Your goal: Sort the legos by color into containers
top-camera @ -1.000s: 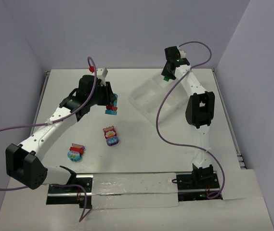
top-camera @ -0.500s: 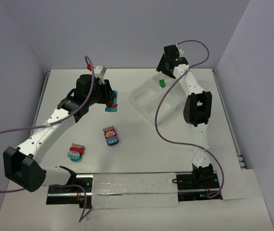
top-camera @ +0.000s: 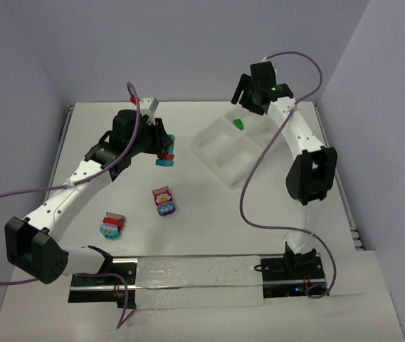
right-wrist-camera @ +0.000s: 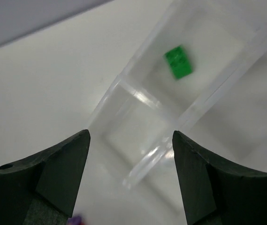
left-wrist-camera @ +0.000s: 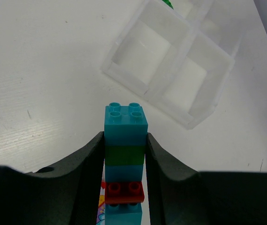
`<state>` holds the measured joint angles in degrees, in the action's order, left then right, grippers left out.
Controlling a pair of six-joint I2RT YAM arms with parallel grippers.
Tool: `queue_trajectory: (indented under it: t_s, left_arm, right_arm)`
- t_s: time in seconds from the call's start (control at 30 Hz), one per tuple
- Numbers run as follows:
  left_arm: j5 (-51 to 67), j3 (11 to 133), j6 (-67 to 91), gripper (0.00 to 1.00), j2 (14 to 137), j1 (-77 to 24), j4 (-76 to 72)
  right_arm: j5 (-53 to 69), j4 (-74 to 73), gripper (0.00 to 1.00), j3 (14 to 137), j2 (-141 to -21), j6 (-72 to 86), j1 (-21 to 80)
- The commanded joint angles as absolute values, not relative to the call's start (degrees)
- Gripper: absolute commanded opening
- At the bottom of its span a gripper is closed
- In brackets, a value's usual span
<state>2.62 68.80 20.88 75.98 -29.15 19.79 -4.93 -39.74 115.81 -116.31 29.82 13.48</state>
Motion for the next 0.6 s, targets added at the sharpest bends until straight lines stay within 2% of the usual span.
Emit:
queue_trajectory:
  t_s: [0.0,0.07,0.1,0.2,0.27,0.37,0.57]
  left_arm:
    - [10.0,75.13,16.19,0.0,77.51,-29.35,22.12]
    - [11.12,73.23,14.69,0.0,76.21,-29.36,21.1]
    - [11.87,73.04,14.63,0.0,76.06,-29.35,20.94]
    - [14.08,69.63,15.01,0.0,72.44,-29.12,17.42]
    - [14.18,69.98,18.19,0.0,71.24,-28.85,16.22]
    - [12.41,70.91,23.28,0.0,71.0,-28.59,14.8]
    - [8.35,74.09,37.6,0.0,75.99,-28.21,17.99]
  right_arm:
    - [12.88,-31.82,0.8,104.5,-101.58,26.19,17.23]
    - [19.28,-28.36,0.8,95.01,-94.55,26.71,17.31]
    - [19.55,-26.68,0.8,94.49,-94.19,26.76,17.32]
    - [23.71,-24.77,0.75,83.99,-87.34,27.34,18.26]
    - [22.26,-26.37,0.72,82.37,-85.08,25.95,21.2]
    - [18.49,-27.45,0.73,80.68,-82.7,24.32,26.3]
    - [20.39,-21.94,0.76,73.78,-78.72,28.85,29.72]
